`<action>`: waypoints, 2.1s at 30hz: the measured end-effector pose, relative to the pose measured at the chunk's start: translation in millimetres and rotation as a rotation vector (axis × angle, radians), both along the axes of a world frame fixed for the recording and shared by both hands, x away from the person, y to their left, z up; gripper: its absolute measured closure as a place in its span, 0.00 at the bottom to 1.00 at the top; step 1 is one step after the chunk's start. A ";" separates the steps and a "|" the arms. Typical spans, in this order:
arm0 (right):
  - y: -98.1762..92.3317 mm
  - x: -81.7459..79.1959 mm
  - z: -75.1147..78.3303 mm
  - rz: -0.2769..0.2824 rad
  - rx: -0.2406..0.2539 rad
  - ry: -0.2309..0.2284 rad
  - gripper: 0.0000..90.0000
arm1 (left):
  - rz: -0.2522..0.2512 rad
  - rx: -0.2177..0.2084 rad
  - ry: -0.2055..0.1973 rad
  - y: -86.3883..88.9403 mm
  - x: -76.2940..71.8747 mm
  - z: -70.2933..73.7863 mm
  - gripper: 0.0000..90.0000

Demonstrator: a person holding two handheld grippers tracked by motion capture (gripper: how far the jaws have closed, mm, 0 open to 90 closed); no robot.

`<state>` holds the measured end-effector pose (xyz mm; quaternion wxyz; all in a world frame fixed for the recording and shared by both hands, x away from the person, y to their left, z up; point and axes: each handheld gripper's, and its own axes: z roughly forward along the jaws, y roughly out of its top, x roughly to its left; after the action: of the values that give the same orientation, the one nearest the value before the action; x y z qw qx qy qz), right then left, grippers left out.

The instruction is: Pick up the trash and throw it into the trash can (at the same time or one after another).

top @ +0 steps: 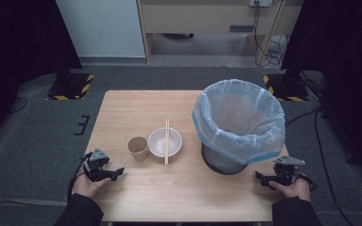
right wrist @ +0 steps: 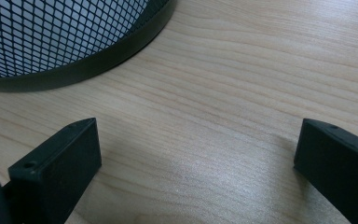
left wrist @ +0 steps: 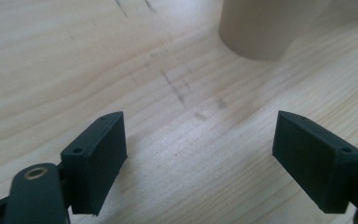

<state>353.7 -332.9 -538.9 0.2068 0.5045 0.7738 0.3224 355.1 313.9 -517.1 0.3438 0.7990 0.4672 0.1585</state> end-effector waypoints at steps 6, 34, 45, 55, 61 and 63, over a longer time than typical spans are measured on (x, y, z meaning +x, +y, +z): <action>0.2 -0.1 0.0 0.000 0.000 0.000 0.01 | 0.077 -0.054 -0.068 4.7 -5.7 17.8 0.20; 2.8 -1.3 0.2 0.025 -0.001 0.001 0.01 | 0.176 -0.215 -0.367 -16.9 -2.3 92.3 0.32; 3.9 -1.4 0.0 0.020 -0.001 0.000 0.01 | 0.134 -0.197 -0.326 -43.4 27.1 85.7 0.42; 4.9 -1.2 0.2 0.018 0.001 0.002 0.01 | 0.136 -0.148 -0.215 -48.6 43.2 56.1 0.53; 4.8 -1.2 0.2 0.023 -0.001 0.002 0.01 | 0.115 -0.110 -0.142 -51.6 47.8 42.2 0.59; 5.1 -1.1 0.2 0.023 0.000 0.002 0.01 | 0.113 -0.101 -0.122 -51.2 48.9 39.8 0.61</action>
<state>352.6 -327.8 -538.6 0.2024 0.4959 0.7796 0.3245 404.1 262.6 -477.3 0.4019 0.7420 0.4971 0.2021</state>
